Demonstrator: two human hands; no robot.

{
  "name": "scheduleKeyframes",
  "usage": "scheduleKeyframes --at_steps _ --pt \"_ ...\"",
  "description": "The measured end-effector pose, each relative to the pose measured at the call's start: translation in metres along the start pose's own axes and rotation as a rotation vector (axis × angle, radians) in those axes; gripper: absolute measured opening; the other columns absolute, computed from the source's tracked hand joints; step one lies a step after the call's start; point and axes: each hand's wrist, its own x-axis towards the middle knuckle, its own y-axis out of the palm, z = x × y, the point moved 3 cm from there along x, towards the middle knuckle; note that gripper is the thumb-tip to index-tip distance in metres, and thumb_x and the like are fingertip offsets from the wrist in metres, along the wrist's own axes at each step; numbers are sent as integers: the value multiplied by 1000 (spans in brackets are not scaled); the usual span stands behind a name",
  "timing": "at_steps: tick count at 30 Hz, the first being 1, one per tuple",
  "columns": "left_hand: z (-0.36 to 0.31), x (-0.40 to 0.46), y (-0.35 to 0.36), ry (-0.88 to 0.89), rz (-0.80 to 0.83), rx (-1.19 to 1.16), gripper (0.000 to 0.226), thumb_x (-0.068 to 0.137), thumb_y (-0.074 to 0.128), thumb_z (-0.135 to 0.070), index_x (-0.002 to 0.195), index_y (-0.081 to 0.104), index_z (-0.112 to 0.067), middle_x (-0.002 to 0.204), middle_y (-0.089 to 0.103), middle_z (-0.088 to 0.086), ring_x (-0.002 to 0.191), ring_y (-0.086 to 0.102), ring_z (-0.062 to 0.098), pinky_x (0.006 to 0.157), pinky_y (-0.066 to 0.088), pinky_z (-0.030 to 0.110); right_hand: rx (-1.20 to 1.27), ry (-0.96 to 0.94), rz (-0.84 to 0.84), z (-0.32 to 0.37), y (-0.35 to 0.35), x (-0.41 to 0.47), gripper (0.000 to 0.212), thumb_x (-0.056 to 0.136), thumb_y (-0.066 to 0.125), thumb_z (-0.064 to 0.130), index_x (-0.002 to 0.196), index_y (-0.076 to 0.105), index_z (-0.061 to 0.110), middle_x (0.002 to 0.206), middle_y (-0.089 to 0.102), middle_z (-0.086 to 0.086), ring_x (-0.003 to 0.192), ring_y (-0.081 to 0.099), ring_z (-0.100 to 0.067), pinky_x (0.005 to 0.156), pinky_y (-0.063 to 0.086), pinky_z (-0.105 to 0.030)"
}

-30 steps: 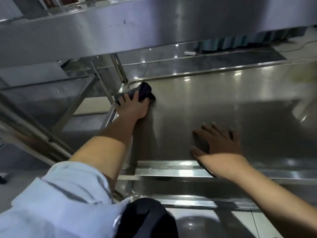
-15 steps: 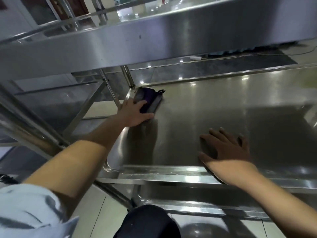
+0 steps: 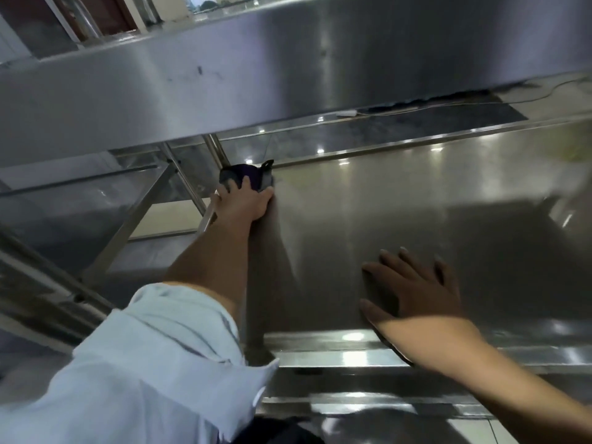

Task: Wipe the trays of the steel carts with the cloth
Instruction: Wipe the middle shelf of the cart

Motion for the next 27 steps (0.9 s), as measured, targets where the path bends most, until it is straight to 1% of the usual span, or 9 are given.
scheduleKeyframes --at_steps 1,3,7,10,14,17,21,24,27 --pt "-5 5 2 -9 -7 -21 81 95 24 -69 160 7 -23 167 3 13 152 -3 37 121 0 52 -16 -7 4 0 1 0 92 62 5 73 146 31 49 163 16 20 153 0 -8 121 -4 -46" --pt "-15 21 4 -3 -12 -50 80 96 23 -68 160 7 -22 167 1 13 152 -3 35 122 -1 51 -28 -27 15 -2 3 0 90 62 4 73 147 28 54 164 13 22 153 -2 -8 121 -7 -46" --pt "-37 45 3 42 42 -91 82 95 27 -69 160 7 -23 167 -2 12 153 -3 35 122 -1 51 65 -71 19 -3 5 4 79 66 14 71 140 39 61 160 24 26 153 6 -7 119 -8 -44" --pt "-65 53 5 92 54 -98 83 94 29 -69 160 6 -24 167 -3 11 152 -4 35 122 0 51 34 -67 40 -3 7 10 85 61 10 72 143 32 62 161 14 30 153 -2 -4 119 -12 -44" --pt "-118 30 7 265 51 -89 80 95 31 -68 160 9 -27 167 1 7 153 0 32 122 6 49 39 -58 27 -4 3 12 80 65 15 71 143 34 60 161 17 28 153 0 -4 120 -10 -44" --pt "-163 0 11 403 68 -74 79 94 32 -67 159 11 -28 167 2 5 153 1 30 123 7 47 45 -76 30 -7 6 12 81 65 16 71 142 34 60 161 18 28 152 0 -4 121 -9 -42" --pt "-214 -38 17 549 107 -63 78 94 33 -68 159 12 -31 168 2 3 153 1 27 122 6 44 39 -81 3 -7 7 12 73 70 23 71 141 35 62 159 20 30 152 3 -3 118 -9 -40" --pt "-233 -56 21 630 99 -61 76 95 32 -66 159 12 -31 168 2 2 154 1 25 122 5 43 45 -84 3 -8 7 12 75 71 20 72 144 31 61 159 18 32 152 0 -2 118 -12 -38" --pt "-225 -54 20 630 98 -63 72 97 28 -64 159 11 -31 168 1 1 154 1 24 123 5 41 60 -86 -6 -6 9 11 69 76 26 71 144 32 61 160 18 31 152 0 -1 117 -14 -36"
